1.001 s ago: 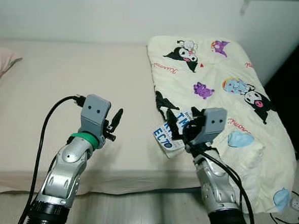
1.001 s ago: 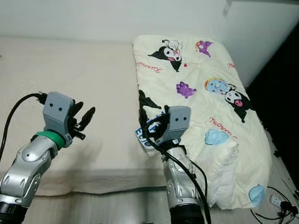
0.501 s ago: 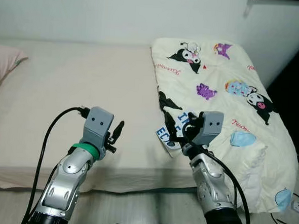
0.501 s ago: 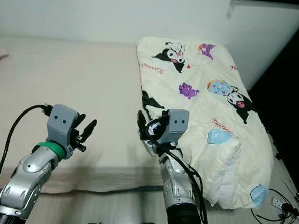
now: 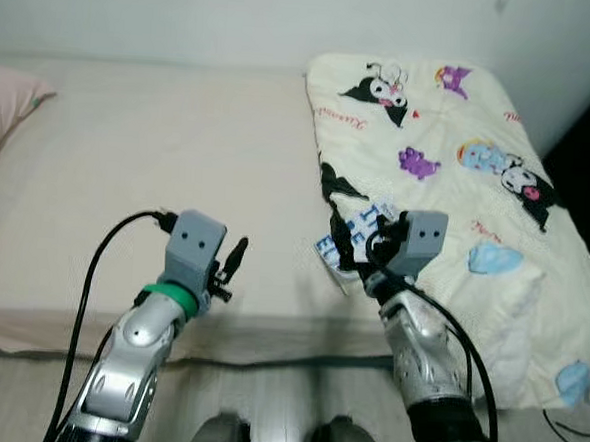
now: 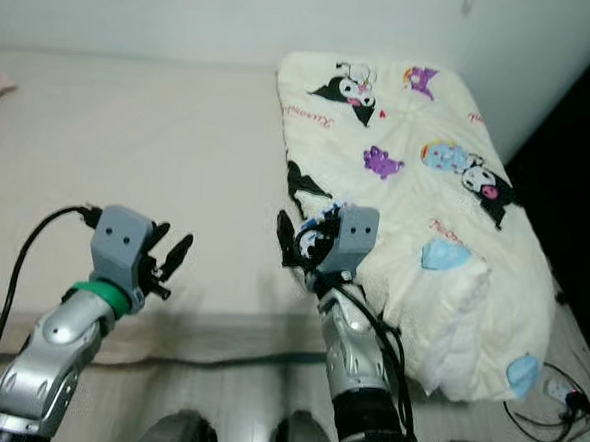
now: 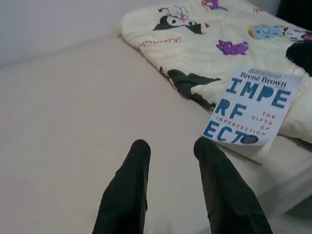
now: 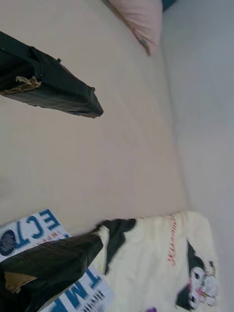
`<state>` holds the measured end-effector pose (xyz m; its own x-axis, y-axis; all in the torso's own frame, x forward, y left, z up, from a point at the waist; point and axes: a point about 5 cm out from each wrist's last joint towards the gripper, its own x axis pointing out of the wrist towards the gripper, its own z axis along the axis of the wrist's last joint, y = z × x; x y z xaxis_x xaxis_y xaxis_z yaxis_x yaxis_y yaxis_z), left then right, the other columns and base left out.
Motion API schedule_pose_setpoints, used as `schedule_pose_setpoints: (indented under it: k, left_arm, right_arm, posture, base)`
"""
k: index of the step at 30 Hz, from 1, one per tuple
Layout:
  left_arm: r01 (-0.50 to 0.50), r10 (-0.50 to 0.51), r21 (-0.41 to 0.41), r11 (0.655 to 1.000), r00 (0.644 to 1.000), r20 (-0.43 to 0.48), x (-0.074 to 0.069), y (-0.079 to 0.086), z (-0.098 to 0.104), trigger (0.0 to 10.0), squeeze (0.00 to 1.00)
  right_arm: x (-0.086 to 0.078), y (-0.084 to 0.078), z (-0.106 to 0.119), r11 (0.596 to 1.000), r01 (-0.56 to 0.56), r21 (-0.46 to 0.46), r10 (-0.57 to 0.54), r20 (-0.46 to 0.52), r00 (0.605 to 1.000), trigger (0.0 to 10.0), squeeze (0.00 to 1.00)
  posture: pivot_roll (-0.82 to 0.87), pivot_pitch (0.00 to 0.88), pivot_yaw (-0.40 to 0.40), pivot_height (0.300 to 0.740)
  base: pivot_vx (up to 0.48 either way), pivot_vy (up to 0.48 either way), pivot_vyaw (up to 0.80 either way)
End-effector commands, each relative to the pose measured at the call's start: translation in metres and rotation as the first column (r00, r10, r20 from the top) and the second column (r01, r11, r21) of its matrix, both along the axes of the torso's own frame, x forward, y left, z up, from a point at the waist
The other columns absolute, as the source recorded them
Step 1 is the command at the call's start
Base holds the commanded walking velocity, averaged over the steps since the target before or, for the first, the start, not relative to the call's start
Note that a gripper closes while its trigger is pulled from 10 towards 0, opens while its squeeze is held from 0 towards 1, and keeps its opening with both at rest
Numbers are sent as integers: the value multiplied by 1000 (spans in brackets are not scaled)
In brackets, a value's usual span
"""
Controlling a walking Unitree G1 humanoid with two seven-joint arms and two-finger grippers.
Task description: Clean up the room
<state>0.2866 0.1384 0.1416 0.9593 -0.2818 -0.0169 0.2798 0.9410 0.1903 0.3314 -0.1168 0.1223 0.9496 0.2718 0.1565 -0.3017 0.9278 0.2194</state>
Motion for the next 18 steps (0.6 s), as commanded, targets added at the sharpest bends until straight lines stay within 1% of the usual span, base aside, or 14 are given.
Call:
schedule_pose_setpoints:
  k: [1, 7, 9, 10, 14, 17, 18]
  left_arm:
    - [-2, 2, 5, 1000, 1000, -24, -2, -2, -4, 10000, 0]
    - [-13, 14, 8, 1000, 999, -37, -4, 2, -7, 10000, 0]
    - [-13, 13, 9, 1000, 999, -37, -4, 2, -6, 10000, 0]
    - [-15, 15, 11, 1000, 999, -34, -3, 3, -5, 10000, 0]
    - [-18, 18, 13, 1000, 999, -32, -3, 3, -3, 10000, 0]
    - [-18, 18, 18, 1000, 999, -30, -3, 4, -1, 10000, 0]
    - [-18, 18, 18, 1000, 999, -30, -3, 4, -1, 10000, 0]
  right_arm:
    - [-2, 0, -7, 1000, -4, 21, 5, -35, 999, 10000, 0]
    - [-2, -4, -12, 1000, 9, 28, -7, -56, 998, 10000, 0]
    - [0, -7, -13, 999, 25, 43, -22, -67, 998, 10000, 0]
    - [3, -11, -13, 998, 41, 54, -37, -70, 997, 10000, 0]
    - [5, -16, -14, 996, 62, 66, -57, -79, 995, 10000, 0]
    - [9, -26, -16, 991, 96, 90, -87, -97, 991, 10000, 0]
    - [9, -26, -16, 991, 96, 90, -87, -97, 991, 10000, 0]
  posture:
    - [51, 158, 55, 616]
    - [50, 171, 57, 591]
    - [57, 170, 61, 581]
    - [60, 175, 64, 571]
    - [60, 175, 64, 561]
    - [75, 178, 76, 546]
    - [75, 178, 76, 546]
  base:
    - [0, 0, 0]
    - [0, 0, 0]
    - [0, 0, 0]
    - [0, 0, 0]
    - [0, 0, 0]
    - [0, 0, 0]
    - [0, 0, 0]
